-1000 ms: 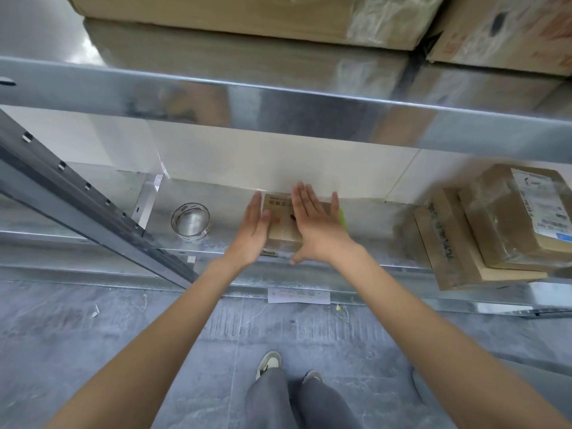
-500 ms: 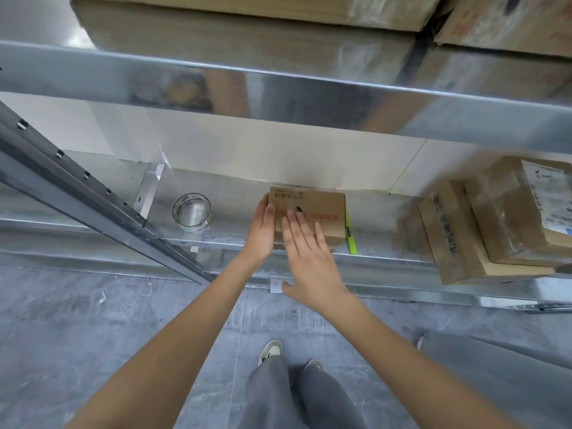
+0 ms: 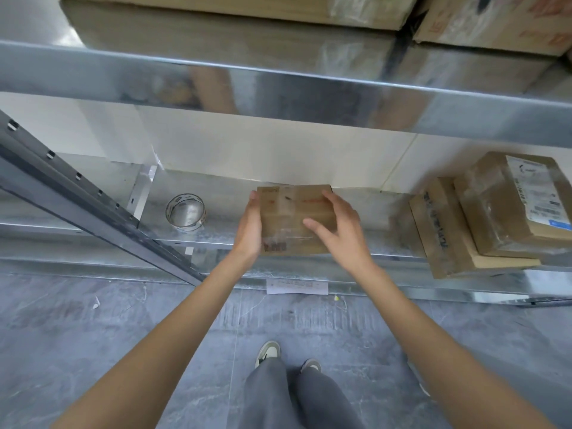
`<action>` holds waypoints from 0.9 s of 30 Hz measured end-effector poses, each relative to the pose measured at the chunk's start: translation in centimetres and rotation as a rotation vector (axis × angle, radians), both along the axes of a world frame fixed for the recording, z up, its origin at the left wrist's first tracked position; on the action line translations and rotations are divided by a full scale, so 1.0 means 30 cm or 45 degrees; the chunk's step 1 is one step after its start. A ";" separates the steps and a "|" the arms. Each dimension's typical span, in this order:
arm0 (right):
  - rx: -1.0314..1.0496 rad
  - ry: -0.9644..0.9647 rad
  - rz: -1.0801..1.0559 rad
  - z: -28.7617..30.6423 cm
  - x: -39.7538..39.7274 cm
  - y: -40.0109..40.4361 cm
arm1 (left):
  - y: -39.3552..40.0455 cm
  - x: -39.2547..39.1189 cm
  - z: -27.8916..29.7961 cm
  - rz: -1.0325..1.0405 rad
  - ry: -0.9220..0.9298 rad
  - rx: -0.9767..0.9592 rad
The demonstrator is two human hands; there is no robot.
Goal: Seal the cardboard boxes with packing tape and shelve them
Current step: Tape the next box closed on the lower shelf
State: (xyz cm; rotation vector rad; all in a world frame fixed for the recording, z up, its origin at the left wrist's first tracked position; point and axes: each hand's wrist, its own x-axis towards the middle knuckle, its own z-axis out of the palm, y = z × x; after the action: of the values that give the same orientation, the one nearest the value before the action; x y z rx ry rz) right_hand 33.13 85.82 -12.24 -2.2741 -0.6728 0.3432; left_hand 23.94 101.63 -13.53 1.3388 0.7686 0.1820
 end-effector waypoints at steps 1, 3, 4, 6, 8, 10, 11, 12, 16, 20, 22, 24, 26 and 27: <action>0.010 0.046 -0.055 0.005 0.006 0.014 | 0.014 -0.011 -0.002 -0.020 0.086 0.137; 0.000 0.229 -0.202 0.005 0.023 0.051 | 0.059 -0.020 -0.024 -0.158 0.245 0.385; -0.033 0.289 -0.251 -0.001 0.027 0.071 | 0.078 -0.023 -0.035 -0.228 0.301 0.483; -0.064 0.339 -0.323 -0.019 0.016 0.112 | 0.100 -0.015 -0.077 -0.259 0.357 0.620; -0.130 0.231 -0.386 -0.041 0.000 0.149 | 0.098 0.005 -0.094 -0.162 0.276 0.541; -0.401 -0.138 -0.325 -0.047 0.003 0.180 | 0.096 0.029 -0.079 -0.105 0.178 0.321; -0.502 -0.314 -0.193 -0.040 0.008 0.192 | 0.098 0.044 -0.075 -0.090 0.164 0.254; -0.532 -0.408 0.003 -0.030 0.012 0.204 | 0.101 0.056 -0.069 -0.080 0.165 0.227; -0.651 -0.484 0.484 -0.044 -0.003 0.239 | 0.108 0.068 -0.083 -0.078 0.177 0.211; -0.627 -0.476 0.510 -0.049 -0.048 0.192 | 0.107 0.072 -0.092 -0.033 0.165 0.153; -0.520 -0.508 0.561 -0.055 -0.130 0.115 | 0.106 0.075 -0.096 -0.029 0.171 0.144; -0.443 -0.505 0.611 -0.074 -0.220 0.039 | 0.105 0.076 -0.094 -0.027 0.181 0.141; -0.412 -0.526 0.594 -0.102 -0.259 0.004 | 0.105 0.077 -0.089 -0.033 0.194 0.138; -0.413 -0.550 0.571 -0.112 -0.261 0.001 | 0.106 0.076 -0.088 -0.032 0.205 0.136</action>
State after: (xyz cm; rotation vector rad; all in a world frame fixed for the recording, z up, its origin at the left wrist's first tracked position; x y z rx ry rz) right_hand 25.29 85.86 -15.60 -2.5138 -1.4504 0.1747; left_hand 26.22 104.80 -16.17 1.4764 0.8865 0.0970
